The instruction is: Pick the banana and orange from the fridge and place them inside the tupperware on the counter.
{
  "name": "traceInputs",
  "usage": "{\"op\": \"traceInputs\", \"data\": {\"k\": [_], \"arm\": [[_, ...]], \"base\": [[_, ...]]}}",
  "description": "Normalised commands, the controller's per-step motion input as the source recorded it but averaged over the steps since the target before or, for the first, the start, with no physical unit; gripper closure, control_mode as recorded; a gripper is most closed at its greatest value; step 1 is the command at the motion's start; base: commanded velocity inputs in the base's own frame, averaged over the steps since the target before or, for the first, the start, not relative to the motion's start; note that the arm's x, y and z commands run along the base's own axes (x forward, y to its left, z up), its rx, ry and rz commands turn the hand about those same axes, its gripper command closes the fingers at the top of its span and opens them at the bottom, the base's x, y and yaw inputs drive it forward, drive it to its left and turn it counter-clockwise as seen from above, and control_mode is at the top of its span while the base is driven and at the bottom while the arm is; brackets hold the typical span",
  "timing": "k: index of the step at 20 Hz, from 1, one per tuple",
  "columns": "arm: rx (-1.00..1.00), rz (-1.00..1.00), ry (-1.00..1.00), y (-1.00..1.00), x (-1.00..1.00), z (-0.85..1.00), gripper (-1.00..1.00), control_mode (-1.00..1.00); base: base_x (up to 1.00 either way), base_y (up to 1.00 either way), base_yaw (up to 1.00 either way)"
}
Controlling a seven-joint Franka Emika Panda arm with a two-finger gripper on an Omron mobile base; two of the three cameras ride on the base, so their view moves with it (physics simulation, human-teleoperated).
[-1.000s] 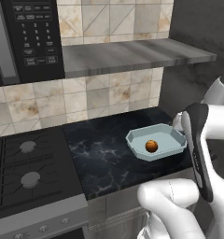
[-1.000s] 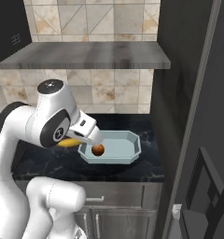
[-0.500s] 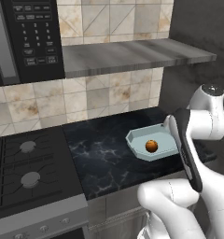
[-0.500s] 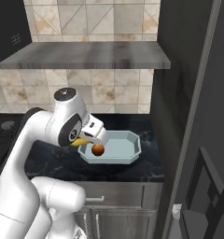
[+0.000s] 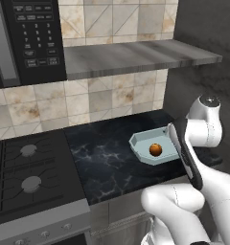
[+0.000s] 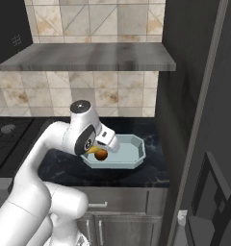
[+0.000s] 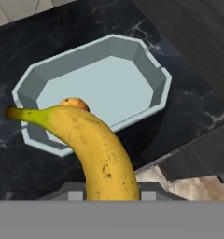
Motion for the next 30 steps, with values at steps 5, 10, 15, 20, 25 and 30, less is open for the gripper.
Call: {"op": "traceInputs", "data": {"k": [5,10,15,20,25,30], "arm": [[0.00,0.00,0.00,-0.17,0.44,-0.38,1.00,-1.00],[0.00,0.00,0.00,-0.17,0.42,-0.35,1.00,-1.00],[0.00,0.00,0.01,-0.11,0.38,-0.31,1.00,-1.00],[0.00,0.00,0.09,-0.04,0.31,-0.17,1.00,-1.00],[0.00,0.00,0.05,-0.01,0.17,-0.20,1.00,-1.00],[0.00,0.00,0.02,0.00,0.13,-0.20,1.00,-1.00]], "base": [[0.00,0.00,0.00],[0.00,0.00,0.00],[0.00,0.00,0.00],[0.00,0.00,0.00],[0.00,0.00,0.00],[0.00,0.00,0.00]]}}
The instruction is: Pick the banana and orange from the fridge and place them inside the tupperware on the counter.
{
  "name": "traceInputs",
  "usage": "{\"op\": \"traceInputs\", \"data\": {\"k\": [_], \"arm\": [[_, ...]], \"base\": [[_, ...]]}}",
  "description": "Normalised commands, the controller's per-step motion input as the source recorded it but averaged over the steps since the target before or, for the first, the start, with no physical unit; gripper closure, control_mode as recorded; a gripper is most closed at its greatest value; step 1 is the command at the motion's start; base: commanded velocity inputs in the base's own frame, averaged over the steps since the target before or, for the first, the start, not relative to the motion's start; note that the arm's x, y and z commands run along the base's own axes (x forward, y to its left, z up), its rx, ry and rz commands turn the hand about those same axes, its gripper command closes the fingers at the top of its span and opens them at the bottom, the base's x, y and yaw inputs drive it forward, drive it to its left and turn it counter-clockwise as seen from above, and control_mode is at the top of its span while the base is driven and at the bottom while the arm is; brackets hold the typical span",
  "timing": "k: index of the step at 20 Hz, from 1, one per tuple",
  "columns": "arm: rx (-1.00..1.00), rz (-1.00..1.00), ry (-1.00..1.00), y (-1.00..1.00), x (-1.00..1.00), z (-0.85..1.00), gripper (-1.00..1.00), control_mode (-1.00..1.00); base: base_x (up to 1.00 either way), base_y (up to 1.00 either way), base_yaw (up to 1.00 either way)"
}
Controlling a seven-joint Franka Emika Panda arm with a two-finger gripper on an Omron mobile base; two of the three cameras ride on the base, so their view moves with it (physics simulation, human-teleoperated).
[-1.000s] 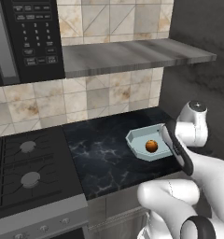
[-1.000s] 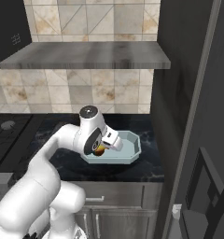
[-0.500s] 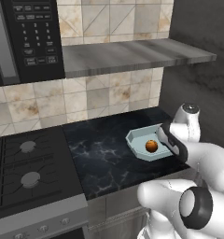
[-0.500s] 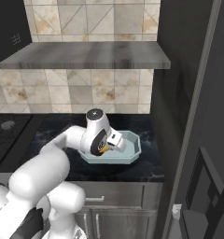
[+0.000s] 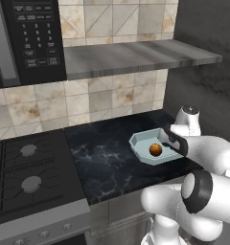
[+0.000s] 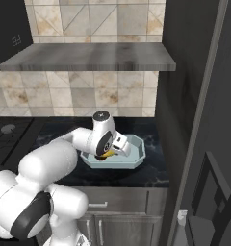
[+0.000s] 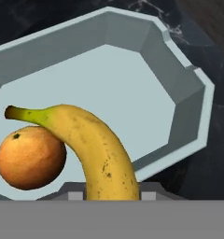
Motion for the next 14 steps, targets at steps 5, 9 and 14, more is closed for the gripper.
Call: {"op": "traceInputs", "data": {"k": [5,9,14], "arm": [[0.00,0.00,0.00,0.00,0.07,-0.28,1.00,-1.00],[0.00,0.00,0.00,0.00,0.02,-0.27,1.00,-1.00],[0.00,0.00,0.00,0.00,0.01,-0.21,-1.00,-1.00]], "base": [[0.00,0.00,0.00],[0.00,0.00,0.00],[0.00,0.00,0.00]]}}
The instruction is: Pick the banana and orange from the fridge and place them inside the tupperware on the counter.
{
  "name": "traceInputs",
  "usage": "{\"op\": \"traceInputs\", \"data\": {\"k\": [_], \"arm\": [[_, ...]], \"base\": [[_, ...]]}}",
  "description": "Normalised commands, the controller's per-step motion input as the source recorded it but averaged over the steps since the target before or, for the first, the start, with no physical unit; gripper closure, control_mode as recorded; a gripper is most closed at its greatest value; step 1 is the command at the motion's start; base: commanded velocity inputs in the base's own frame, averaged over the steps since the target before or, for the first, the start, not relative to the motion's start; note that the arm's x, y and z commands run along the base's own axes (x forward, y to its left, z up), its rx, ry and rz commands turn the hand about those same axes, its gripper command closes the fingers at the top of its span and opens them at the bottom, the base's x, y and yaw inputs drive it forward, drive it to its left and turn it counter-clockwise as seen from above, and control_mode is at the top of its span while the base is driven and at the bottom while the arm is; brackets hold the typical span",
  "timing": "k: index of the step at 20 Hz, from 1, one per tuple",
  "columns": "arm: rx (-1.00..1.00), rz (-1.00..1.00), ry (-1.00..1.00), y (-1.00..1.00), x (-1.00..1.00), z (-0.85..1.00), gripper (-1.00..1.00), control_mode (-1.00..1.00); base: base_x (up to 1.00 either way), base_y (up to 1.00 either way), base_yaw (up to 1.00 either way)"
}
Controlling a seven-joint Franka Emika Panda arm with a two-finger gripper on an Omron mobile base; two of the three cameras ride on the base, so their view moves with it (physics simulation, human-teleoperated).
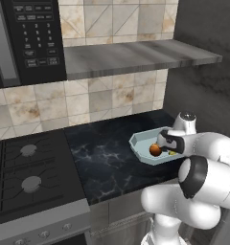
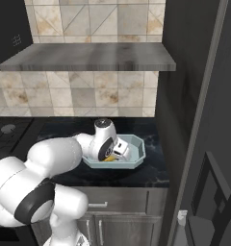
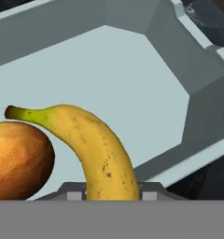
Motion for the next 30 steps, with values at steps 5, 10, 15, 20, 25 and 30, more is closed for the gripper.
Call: {"op": "traceInputs", "data": {"k": [5,10,15,20,25,30], "arm": [[0.03,0.00,0.00,-0.04,0.00,-0.11,-1.00,-1.00],[0.07,0.00,0.00,-0.02,0.00,-0.01,-1.00,-1.00],[0.08,0.00,0.00,0.00,-0.05,0.06,-1.00,-1.00],[0.01,0.00,0.00,0.00,-0.19,0.28,-1.00,-1.00],[0.00,0.00,0.00,0.00,-0.21,0.34,-1.00,-1.00],[0.00,0.00,0.00,0.00,-0.22,0.32,-1.00,-1.00]], "base": [[0.00,0.00,0.00],[0.00,0.00,0.00],[0.00,0.00,0.00],[0.00,0.00,0.00],[0.00,0.00,0.00],[0.00,0.00,0.00]]}}
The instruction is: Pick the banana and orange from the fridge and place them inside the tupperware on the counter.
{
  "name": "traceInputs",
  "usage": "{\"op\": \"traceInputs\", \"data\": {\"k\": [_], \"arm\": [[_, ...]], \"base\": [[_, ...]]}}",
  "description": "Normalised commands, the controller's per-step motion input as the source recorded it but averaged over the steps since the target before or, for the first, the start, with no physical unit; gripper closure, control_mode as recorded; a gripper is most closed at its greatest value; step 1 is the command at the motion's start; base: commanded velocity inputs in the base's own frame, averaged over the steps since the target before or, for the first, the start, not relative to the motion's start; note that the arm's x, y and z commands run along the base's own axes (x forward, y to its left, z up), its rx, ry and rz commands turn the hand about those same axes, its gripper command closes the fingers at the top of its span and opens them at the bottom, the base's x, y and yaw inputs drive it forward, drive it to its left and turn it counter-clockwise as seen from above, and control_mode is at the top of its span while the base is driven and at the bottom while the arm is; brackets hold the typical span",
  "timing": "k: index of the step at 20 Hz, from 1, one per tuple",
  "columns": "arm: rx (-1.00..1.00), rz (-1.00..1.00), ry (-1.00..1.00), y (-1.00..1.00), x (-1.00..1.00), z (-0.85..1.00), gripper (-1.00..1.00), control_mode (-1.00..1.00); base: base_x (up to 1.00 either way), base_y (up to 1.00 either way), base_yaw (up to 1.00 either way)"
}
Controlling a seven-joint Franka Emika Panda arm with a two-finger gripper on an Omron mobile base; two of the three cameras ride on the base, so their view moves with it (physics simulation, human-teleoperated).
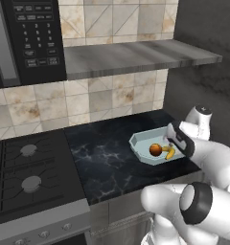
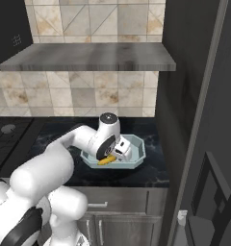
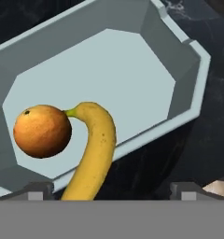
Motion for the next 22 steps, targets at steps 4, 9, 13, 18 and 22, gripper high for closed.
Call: {"op": "traceInputs", "data": {"k": [4,9,13,18,22], "arm": [[0.00,0.00,0.00,0.00,-0.37,0.25,-1.00,-1.00],[0.00,0.00,0.00,0.00,-0.48,0.27,-1.00,-1.00],[0.00,0.00,0.01,0.02,-0.48,0.28,-1.00,-1.00],[0.00,0.00,0.08,0.07,-0.44,0.31,-1.00,-1.00],[0.00,0.00,0.11,0.12,-0.42,0.33,-1.00,-1.00]], "base": [[0.00,0.00,0.00],[0.00,0.00,0.00],[0.00,0.00,0.00],[0.00,0.00,0.00],[0.00,0.00,0.00]]}}
